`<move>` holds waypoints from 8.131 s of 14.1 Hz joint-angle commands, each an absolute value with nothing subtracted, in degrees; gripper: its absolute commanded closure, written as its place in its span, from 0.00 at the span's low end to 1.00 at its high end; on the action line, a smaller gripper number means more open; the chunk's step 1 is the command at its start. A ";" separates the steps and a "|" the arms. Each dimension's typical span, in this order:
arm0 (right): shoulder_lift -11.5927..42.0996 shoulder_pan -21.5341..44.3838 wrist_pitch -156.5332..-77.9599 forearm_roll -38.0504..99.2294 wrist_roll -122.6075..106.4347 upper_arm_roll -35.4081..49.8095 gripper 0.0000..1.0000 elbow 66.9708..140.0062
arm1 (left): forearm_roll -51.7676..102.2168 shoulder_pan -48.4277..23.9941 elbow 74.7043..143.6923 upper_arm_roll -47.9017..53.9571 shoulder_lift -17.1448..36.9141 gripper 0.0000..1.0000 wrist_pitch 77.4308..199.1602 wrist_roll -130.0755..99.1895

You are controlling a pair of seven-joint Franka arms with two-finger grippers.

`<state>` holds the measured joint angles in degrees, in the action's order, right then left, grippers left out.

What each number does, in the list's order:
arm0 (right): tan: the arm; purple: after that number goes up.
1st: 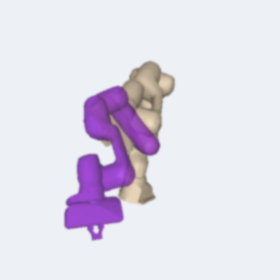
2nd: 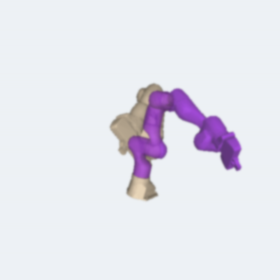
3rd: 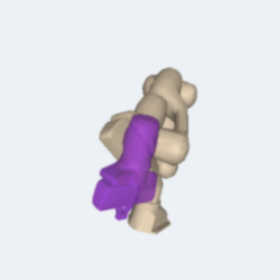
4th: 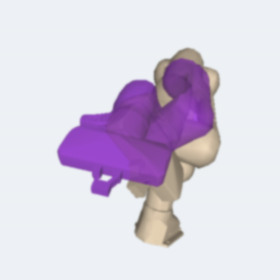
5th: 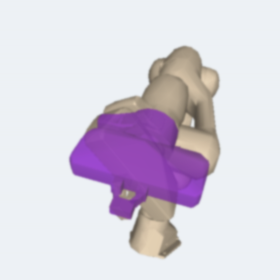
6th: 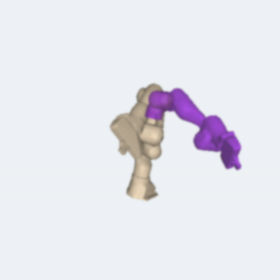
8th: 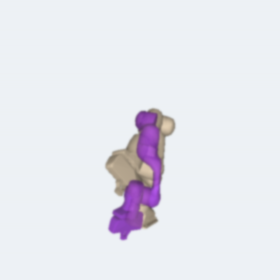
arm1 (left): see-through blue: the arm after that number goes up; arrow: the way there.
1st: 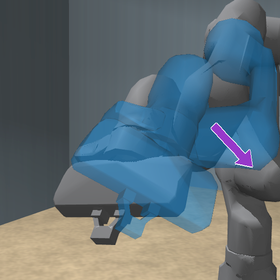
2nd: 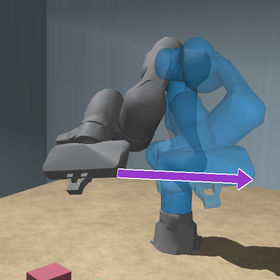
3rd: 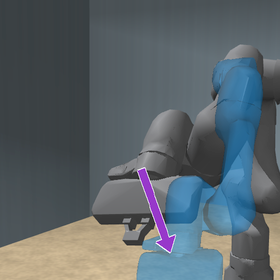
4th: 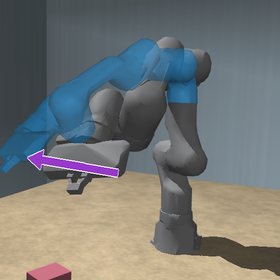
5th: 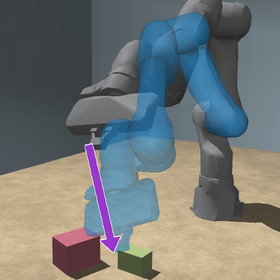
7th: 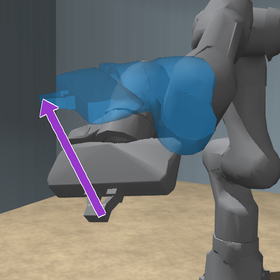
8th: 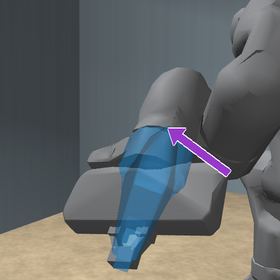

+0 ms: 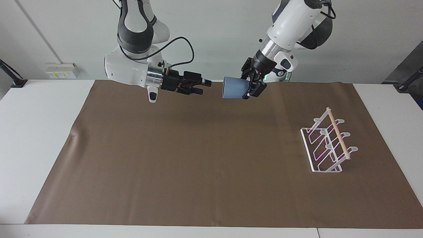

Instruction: Hang cup on cup holder

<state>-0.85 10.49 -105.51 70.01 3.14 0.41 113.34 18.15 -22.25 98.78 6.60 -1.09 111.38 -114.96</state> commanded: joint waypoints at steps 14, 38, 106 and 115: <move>-2.02 10.46 -112.06 11.36 6.86 1.23 0.00 102.58 | -12.29 -14.86 113.37 6.15 -7.30 1.00 122.86 -99.40; -5.28 -0.87 -90.62 -0.96 4.67 0.18 0.00 92.02 | -61.08 -4.31 111.18 5.98 4.48 1.00 134.38 -114.52; -4.04 -0.79 -91.67 -0.88 4.84 -3.34 0.00 94.92 | -2.38 -3.00 105.12 6.59 -6.06 0.00 107.94 -47.69; -4.13 -0.35 -92.02 -0.62 3.43 -2.37 0.00 95.10 | -2.99 0.44 97.57 3.69 -4.92 0.00 93.09 -2.66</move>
<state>-4.27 -0.09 -92.91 -1.40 3.76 -2.46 95.79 -3.38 -0.62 101.22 3.42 -5.94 96.81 -8.49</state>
